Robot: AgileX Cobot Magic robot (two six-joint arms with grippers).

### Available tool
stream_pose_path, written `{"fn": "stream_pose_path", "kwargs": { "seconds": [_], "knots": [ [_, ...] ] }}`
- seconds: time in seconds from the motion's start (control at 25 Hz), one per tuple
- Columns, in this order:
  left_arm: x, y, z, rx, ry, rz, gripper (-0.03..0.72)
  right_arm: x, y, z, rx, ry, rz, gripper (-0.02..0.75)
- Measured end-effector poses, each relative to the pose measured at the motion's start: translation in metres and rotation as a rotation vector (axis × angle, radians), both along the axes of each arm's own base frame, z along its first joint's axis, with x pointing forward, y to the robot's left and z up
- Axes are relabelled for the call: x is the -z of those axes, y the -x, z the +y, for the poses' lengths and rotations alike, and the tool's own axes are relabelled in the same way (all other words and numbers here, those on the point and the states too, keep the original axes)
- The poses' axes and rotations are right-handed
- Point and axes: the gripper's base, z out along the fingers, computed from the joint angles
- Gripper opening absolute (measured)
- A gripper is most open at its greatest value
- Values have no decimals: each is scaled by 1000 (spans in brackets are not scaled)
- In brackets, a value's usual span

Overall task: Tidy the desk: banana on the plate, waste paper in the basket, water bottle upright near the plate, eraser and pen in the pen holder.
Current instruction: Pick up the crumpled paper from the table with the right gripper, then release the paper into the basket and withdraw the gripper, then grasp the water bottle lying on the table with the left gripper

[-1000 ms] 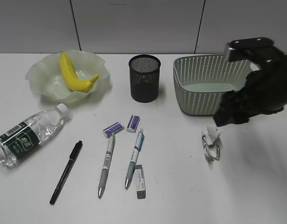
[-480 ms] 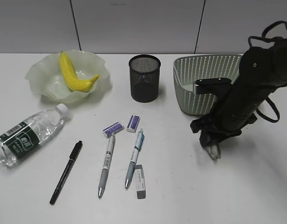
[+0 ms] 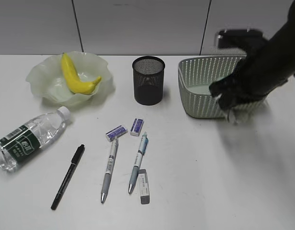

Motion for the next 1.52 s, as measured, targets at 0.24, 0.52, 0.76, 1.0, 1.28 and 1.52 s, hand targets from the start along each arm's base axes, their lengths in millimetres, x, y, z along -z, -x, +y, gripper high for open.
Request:
{"fn": "stream_pose_path", "kwargs": {
  "seconds": [0.24,0.52,0.76,1.0,1.28,1.52],
  "knots": [
    [0,0,0,0,0,0,379,-32,-28,-4,-33,15,-447,34],
    [0,0,0,1,1,0,379,38,-67,-3,10,38,-357,328],
    [0,0,0,3,3,0,379,21,-63,-5,39,20,-345,638],
    [0,0,0,28,-48,-6,379,-37,-9,-23,20,92,-148,547],
    [0,0,-1,35,-56,-9,379,-70,97,-57,15,119,-82,507],
    [0,0,-1,36,-54,-10,379,-61,190,-87,20,102,-134,507]
  ]
}}
